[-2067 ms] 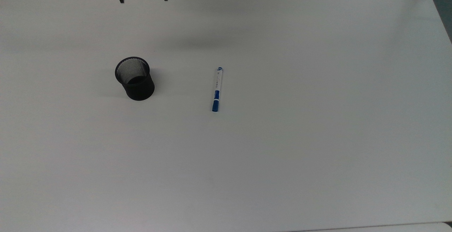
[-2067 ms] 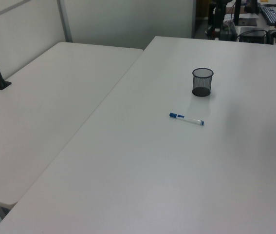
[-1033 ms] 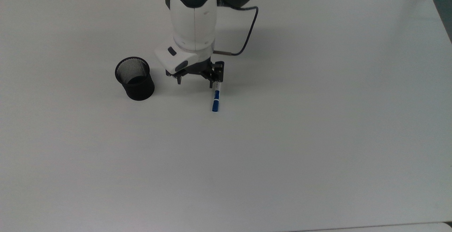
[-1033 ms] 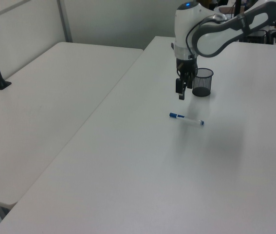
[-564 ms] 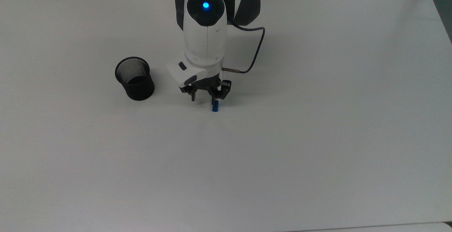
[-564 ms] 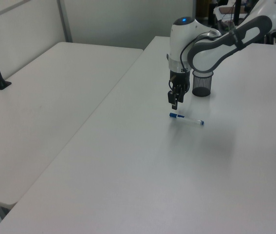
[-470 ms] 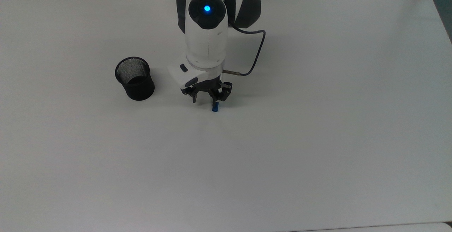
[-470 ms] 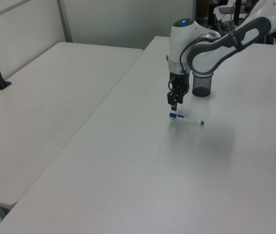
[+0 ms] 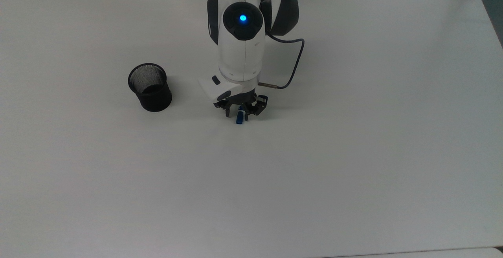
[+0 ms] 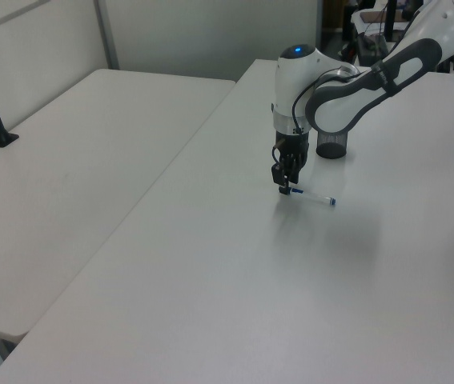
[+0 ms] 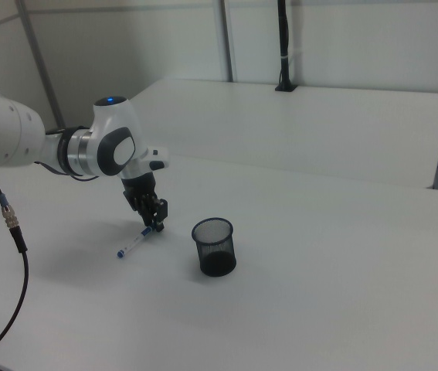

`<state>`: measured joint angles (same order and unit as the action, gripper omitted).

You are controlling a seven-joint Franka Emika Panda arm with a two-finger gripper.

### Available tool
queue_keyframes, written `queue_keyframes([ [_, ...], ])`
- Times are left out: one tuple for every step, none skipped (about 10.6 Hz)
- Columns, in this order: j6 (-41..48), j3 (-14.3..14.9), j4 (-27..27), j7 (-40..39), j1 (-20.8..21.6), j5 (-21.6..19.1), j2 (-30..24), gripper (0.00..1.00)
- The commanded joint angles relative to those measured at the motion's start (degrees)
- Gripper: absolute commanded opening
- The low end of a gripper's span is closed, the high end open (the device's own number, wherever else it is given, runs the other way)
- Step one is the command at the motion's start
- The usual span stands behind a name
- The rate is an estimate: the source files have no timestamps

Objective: Insert the marker
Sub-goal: 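Close the gripper on the marker's blue-capped end, then lift the marker and carry it over the black mesh cup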

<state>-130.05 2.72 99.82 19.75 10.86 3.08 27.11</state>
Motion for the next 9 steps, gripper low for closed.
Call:
queue_keyframes([
  [-1.4, -0.3, 0.3, 1.6, 0.4, 0.0, 0.3, 0.11],
  [-1.3, -0.3, 0.1, 1.6, 0.2, 0.0, 0.0, 0.0],
  [-1.0, -0.3, 0.2, 1.6, 0.2, 0.0, -0.3, 0.0],
  [-0.7, -0.3, 0.2, 1.6, 0.0, 0.2, -1.6, 0.0],
  [-0.6, -0.3, 0.6, 1.5, -0.2, 0.4, -4.1, 0.0],
  [-0.6, -0.3, 2.3, 1.0, -0.6, 1.0, -7.7, 0.0],
  [-0.8, -0.3, 3.9, 0.8, -2.4, 2.1, -11.5, 0.0],
  [-0.8, -0.3, 4.9, -0.1, -3.9, 3.5, -14.9, 0.0],
  [-1.1, -0.3, 5.6, -2.1, -5.6, 3.7, -17.8, 0.0],
])
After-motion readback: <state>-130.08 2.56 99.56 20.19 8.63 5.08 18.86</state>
